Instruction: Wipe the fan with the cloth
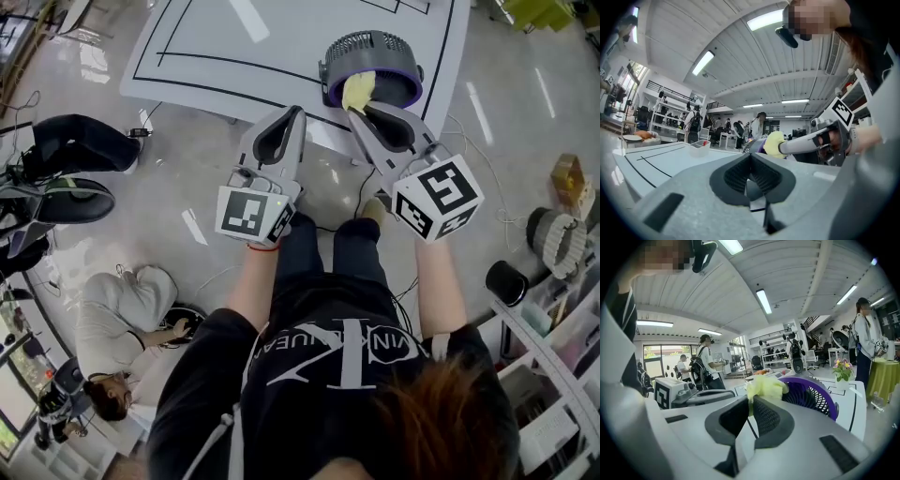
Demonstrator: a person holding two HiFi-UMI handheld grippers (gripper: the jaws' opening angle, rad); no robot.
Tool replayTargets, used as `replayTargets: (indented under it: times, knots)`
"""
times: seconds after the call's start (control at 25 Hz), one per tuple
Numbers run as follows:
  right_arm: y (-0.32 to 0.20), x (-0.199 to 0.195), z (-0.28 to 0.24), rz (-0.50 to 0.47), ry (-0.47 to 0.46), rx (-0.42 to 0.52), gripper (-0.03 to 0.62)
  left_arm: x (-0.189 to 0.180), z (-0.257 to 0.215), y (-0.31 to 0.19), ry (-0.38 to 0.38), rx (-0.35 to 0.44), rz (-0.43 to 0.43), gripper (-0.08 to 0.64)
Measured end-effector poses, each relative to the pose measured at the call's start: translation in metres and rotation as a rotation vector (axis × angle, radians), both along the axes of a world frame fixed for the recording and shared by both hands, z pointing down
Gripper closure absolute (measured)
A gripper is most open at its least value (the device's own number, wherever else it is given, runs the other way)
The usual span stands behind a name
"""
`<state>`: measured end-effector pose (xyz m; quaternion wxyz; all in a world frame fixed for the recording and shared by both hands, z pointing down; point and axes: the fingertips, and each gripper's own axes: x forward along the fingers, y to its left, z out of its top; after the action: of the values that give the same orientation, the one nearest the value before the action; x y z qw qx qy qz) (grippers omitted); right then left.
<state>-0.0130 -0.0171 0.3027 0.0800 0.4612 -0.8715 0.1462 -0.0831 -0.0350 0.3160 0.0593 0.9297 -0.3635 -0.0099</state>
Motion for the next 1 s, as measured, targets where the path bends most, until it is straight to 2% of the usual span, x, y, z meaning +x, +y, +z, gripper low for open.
replayTargets:
  times: [0.48, 1.0]
  knots:
    - [0.036, 0.02, -0.02, 0.015, 0.017, 0.01, 0.565, 0.003, -0.043, 0.006, -0.002, 0.047, -0.016, 0.549]
    - [0.058, 0.059, -0.042, 0.092, 0.06, 0.055, 0.565, 0.001, -0.071, 0.019, -0.009, 0.077, -0.033, 0.549]
